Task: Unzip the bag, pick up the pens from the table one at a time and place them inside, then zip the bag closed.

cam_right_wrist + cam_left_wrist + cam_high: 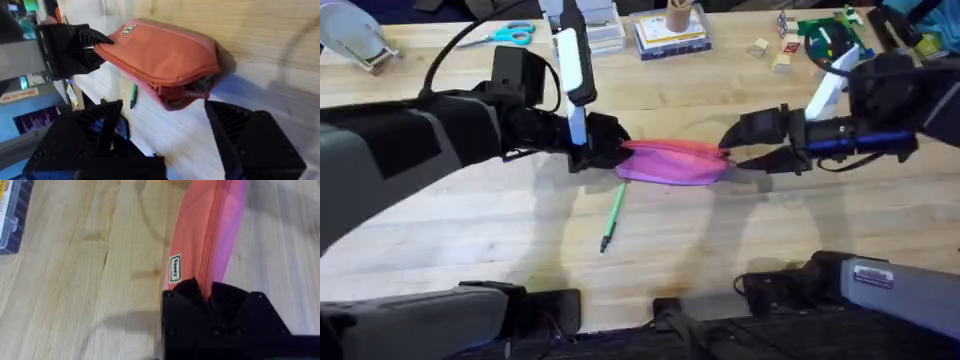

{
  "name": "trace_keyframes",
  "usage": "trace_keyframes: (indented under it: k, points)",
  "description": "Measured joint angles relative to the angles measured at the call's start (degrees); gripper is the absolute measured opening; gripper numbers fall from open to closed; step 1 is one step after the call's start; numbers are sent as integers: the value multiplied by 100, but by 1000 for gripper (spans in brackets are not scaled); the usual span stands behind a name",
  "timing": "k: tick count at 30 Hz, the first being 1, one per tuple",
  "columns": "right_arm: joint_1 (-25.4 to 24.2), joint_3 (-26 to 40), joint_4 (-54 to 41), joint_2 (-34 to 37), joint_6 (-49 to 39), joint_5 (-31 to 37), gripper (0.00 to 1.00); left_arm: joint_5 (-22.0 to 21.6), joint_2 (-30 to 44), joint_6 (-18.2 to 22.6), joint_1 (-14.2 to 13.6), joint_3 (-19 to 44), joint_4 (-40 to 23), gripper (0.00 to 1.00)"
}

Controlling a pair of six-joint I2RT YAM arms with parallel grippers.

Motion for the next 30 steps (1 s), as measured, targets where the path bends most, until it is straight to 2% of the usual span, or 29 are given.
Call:
trace_keyframes:
  k: [9, 14, 22, 30]
  points:
    - [431, -262, 725, 2, 127, -42, 996, 0, 0, 0, 0, 0, 0, 42]
    - [687, -269, 1069, 2, 332, -502, 996, 0, 0, 0, 0, 0, 0, 42]
    - [711, -271, 1248, 4, 419, -1357, 996, -15, 0, 0, 10, 0, 0, 42]
    - [709, -273, 1258, -15, 636, -1659, 996, -13, 0, 0, 22, 0, -2, 42]
